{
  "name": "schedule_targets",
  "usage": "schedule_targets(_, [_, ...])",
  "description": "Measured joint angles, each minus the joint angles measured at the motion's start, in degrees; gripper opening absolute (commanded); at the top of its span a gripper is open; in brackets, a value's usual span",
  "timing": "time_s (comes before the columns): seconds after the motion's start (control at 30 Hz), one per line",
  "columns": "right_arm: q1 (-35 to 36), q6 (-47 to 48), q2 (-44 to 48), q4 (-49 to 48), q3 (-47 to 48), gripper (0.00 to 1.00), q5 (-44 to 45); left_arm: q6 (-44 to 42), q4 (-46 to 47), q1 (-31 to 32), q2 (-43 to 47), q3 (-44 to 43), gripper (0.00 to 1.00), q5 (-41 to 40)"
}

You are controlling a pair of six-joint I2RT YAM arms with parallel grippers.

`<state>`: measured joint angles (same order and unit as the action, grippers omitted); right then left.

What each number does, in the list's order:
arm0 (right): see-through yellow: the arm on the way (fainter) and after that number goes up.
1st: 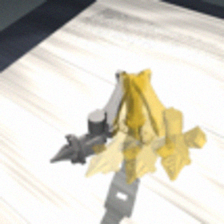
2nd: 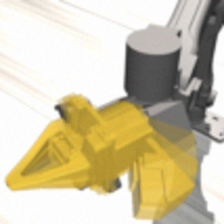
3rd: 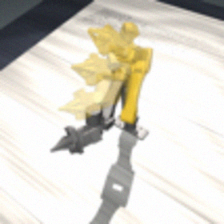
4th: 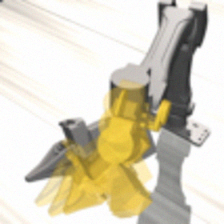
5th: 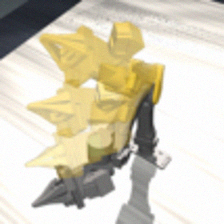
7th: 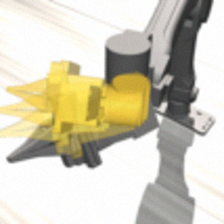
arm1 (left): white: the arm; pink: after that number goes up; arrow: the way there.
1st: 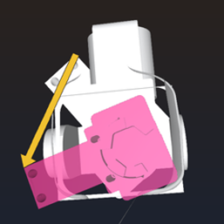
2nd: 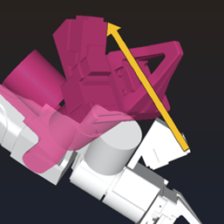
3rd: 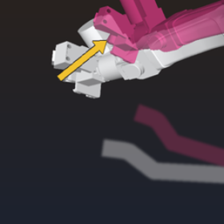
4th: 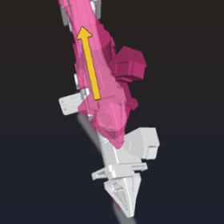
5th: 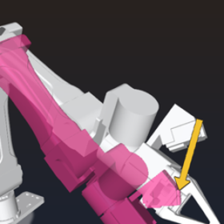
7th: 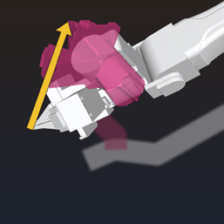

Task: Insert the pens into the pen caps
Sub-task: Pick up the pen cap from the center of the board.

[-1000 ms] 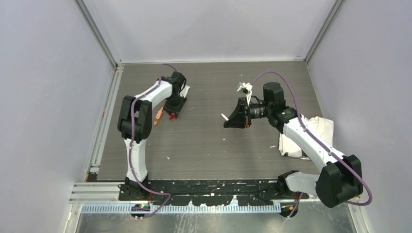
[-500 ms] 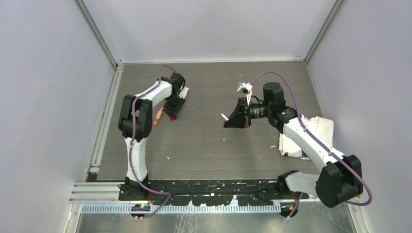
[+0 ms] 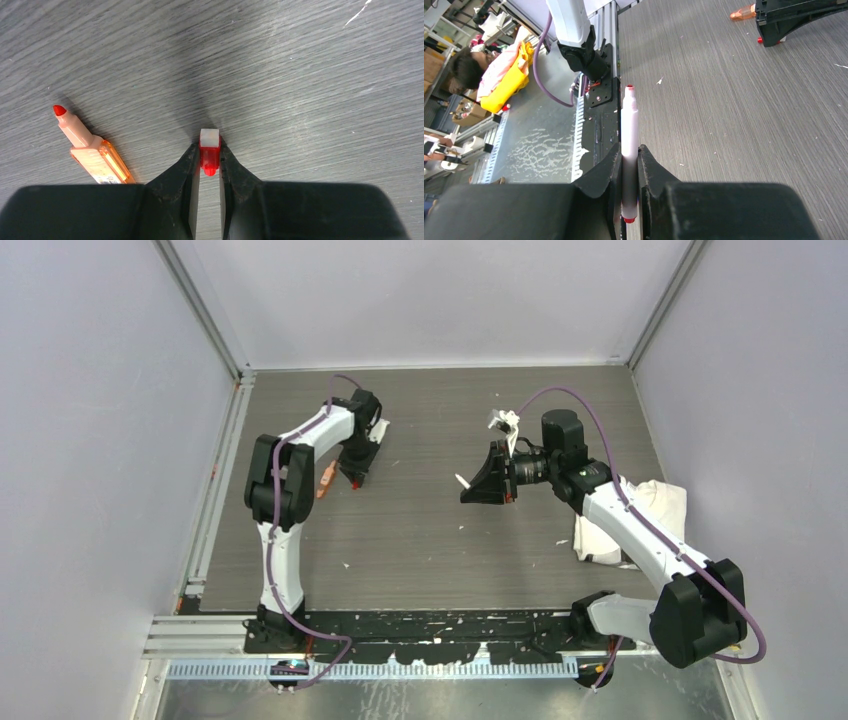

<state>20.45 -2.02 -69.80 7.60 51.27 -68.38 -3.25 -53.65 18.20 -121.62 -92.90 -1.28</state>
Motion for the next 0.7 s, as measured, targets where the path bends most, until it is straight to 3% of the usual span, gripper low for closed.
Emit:
schedule_targets(0.23, [0.0, 0.2, 0.0, 0.0, 0.0, 0.01, -0.1, 2.2, 2.1, -0.2, 1.6, 2.1, 0.01, 1.3])
schedule_targets(0.37, [0.0, 0.5, 0.0, 0.0, 0.0, 0.01, -0.1, 6.9, 9.1, -0.4, 9.4, 11.4, 0.01, 6.1])
schedule_targets(0.5, [0.0, 1.7, 0.0, 0.1, 0.0, 0.01, -0.1, 16.0, 20.6, -0.4, 25.4, 25.2, 0.01, 13.7])
schedule_targets(0.7, [0.0, 2.7, 0.1, 0.0, -0.3, 0.01, 0.0, 39.4, 51.6, 0.0, 46.9, 46.5, 0.01, 23.2])
